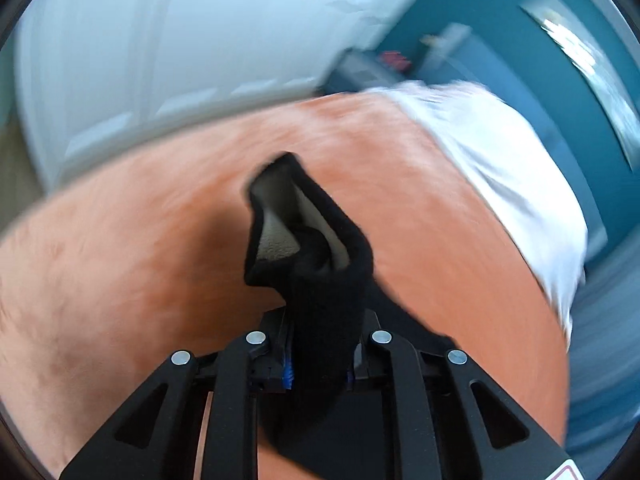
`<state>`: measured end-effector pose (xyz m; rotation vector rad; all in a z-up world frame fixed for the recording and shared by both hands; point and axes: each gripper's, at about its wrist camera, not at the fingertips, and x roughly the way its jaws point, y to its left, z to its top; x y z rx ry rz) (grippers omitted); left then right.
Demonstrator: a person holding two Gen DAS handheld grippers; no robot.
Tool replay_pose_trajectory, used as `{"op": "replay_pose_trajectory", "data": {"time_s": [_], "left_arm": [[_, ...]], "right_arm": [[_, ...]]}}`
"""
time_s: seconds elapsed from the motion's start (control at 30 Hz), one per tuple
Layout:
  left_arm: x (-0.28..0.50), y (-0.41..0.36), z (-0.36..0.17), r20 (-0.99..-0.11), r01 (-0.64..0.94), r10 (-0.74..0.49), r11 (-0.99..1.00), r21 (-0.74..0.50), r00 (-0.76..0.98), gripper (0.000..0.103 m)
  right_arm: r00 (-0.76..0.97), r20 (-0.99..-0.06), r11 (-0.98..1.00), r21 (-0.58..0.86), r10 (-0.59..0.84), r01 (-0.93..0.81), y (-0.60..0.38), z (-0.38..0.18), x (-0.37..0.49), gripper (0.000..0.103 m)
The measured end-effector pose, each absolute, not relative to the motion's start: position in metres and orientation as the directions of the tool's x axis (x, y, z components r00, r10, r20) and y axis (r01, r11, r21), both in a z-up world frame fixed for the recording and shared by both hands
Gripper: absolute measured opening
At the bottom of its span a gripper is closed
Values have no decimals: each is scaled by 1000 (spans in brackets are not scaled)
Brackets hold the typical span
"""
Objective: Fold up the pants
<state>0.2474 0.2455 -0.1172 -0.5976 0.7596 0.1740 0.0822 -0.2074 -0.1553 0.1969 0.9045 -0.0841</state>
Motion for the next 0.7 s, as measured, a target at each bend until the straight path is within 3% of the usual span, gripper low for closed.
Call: {"op": "replay_pose_trajectory", "data": {"time_s": [0.13, 0.27, 0.47, 0.7], "left_arm": [[243, 143, -64, -629, -128, -167, 910, -395, 759, 14], [235, 38, -54, -626, 54, -264, 941, -334, 734, 14], [226, -82, -119, -763, 160, -346, 937, -311, 547, 14], [217, -114, -178, -847, 145, -221, 974, -172, 482, 15]], "right_arm": [[625, -780, 958, 184, 6, 221, -240, -156, 70, 90], [645, -764, 941, 207, -15, 267, -270, -153, 54, 90], [626, -779, 927, 201, -45, 316, -312, -159, 39, 90], [600, -799, 923, 197, -46, 332, -340, -172, 36, 90]]}}
